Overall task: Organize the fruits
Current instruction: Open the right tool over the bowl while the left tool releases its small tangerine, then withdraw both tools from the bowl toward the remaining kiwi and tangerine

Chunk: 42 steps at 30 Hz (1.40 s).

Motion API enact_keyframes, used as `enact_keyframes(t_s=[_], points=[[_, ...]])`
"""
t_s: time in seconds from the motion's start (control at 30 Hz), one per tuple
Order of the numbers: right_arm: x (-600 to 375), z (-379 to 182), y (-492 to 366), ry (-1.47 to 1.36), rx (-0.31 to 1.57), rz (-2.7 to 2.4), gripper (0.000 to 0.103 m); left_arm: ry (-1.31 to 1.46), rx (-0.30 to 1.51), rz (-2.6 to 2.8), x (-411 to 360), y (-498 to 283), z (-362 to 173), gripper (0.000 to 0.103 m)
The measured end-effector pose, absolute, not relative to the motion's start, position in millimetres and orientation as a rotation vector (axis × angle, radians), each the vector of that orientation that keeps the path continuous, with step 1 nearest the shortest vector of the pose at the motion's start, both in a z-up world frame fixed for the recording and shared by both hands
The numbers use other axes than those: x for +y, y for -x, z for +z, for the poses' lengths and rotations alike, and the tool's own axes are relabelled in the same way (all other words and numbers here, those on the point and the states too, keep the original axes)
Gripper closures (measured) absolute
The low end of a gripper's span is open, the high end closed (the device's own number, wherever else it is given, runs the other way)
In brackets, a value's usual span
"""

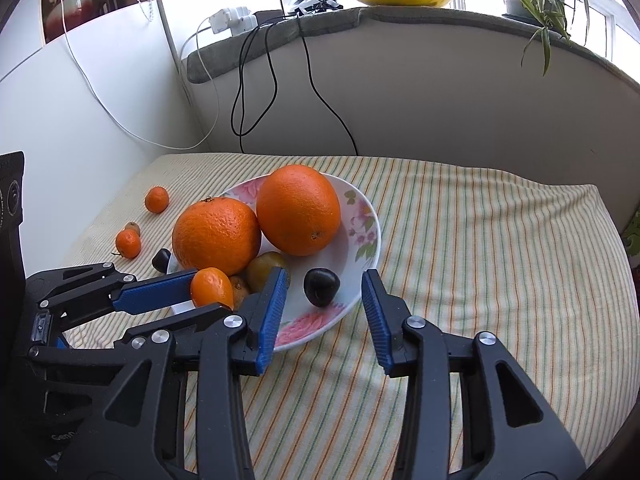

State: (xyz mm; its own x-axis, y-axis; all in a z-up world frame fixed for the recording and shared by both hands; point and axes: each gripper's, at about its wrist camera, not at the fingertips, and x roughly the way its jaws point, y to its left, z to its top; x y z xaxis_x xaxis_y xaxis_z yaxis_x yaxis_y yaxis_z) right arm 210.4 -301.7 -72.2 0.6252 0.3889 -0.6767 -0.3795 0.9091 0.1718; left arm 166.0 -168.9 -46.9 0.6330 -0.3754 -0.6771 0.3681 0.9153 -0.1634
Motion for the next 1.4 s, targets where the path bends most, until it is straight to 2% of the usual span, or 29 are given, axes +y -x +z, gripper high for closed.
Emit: enact_keyframes(t_s=[0.07,0.13,0.2,0.43,0.7,0.9,1.4], points=[[-303.6,-71.3,-210.6,-0.019,0.78,0.443,0.052,0.013,0.772,-0.421,-167.7,-165.3,-45.6,0.064],[-305.4,-70.3,-210.1,-0.021,0.778,0.435,0.048,0.014,0.769,-0.423,-167.2,-164.2,-44.7,0.063],[-306.5,-68.9,-209.0,-0.02,0.77,0.426,0.04,0.009,0.766,-0.422,-166.8,-162.8,-44.3,0.063],[-310.5,-64.0,-207.4,-0.02,0.759,0.402,0.028,0.003,0.753,-0.416,-162.7,-157.8,-41.3,0.056],[-313.2,-56.0,-204.4,-0.021,0.739,0.375,0.015,-0.014,0.728,-0.398,-158.8,-149.1,-34.6,0.033],[-312.7,-48.3,-200.0,-0.025,0.726,0.369,0.012,-0.01,0.726,-0.389,-151.8,-145.0,-31.6,0.032],[-292.8,-31.8,-186.4,-0.027,0.697,0.403,0.012,0.012,0.696,-0.343,-118.2,-133.8,-22.8,0.032]])
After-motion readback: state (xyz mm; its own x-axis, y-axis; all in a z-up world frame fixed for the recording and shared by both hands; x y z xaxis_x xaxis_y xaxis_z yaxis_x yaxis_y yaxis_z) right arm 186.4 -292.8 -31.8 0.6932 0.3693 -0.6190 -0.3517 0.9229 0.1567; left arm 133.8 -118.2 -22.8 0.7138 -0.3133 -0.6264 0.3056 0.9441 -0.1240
